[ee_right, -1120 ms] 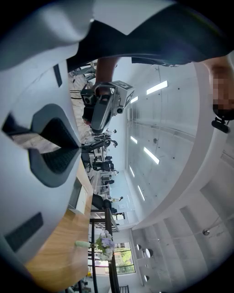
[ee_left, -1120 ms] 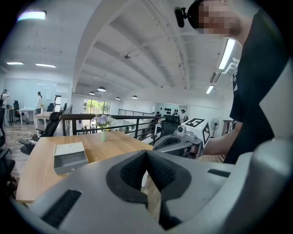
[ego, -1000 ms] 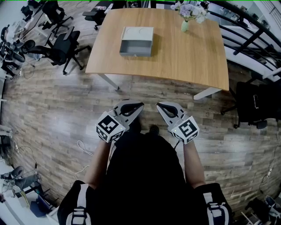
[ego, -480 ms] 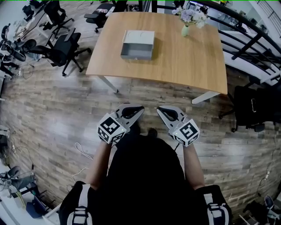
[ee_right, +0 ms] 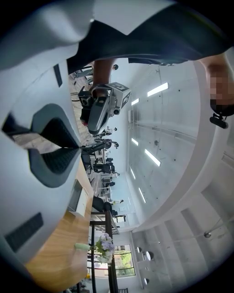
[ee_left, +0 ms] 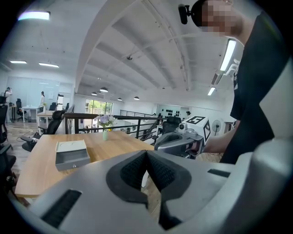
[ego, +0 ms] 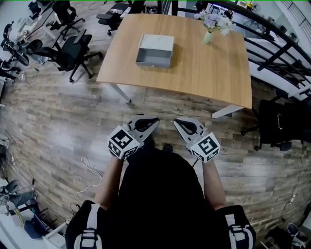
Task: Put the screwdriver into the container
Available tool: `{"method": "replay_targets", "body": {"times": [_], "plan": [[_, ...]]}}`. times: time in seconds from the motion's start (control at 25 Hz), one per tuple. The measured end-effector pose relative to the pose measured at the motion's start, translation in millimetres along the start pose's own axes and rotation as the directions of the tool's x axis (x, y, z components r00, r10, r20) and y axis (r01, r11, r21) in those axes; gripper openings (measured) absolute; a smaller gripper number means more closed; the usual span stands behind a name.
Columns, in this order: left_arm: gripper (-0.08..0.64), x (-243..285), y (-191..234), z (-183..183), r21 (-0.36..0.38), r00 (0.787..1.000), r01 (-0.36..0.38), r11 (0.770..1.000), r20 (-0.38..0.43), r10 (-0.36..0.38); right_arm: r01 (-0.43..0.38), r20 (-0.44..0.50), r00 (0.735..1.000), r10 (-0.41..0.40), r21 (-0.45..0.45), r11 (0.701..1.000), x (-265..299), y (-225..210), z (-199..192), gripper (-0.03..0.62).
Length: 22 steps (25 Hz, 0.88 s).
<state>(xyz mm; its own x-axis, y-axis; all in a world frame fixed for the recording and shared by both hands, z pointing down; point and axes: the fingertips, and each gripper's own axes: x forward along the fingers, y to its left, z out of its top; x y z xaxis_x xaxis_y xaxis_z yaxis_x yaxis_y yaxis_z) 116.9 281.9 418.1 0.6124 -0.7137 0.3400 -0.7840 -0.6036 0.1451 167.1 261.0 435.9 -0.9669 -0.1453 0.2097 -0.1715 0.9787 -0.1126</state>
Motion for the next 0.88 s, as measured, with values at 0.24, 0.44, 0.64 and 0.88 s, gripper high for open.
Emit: {"method": "replay_targets", "body": {"times": [0.24,0.44,0.64,0.88], "plan": [[0.023,-5,14,-7,-0.013,1.0,-0.003,1.0,-0.012,0.003,0.006,-0.014,1.0,-0.006,0.003,1.0,15,-7,-1,0.025],[0.023,-8,41,-1,-0.016,1.0,-0.004,1.0,0.001,0.004,0.009,-0.031,0.999,-0.009,-0.002,1.0,36,-14,3,0.025],[0.023,-6,68,1,-0.026,1.0,0.015,1.0,-0.007,-0.016,0.031,-0.053,0.998,-0.03,0.009,0.999,58,-27,6,0.025],[0.023,-1,104,6,-0.039,0.999,0.052,0.998,-0.005,-0.052,0.056,-0.102,0.993,-0.056,-0.002,0.998,83,-45,11,0.026]]}}
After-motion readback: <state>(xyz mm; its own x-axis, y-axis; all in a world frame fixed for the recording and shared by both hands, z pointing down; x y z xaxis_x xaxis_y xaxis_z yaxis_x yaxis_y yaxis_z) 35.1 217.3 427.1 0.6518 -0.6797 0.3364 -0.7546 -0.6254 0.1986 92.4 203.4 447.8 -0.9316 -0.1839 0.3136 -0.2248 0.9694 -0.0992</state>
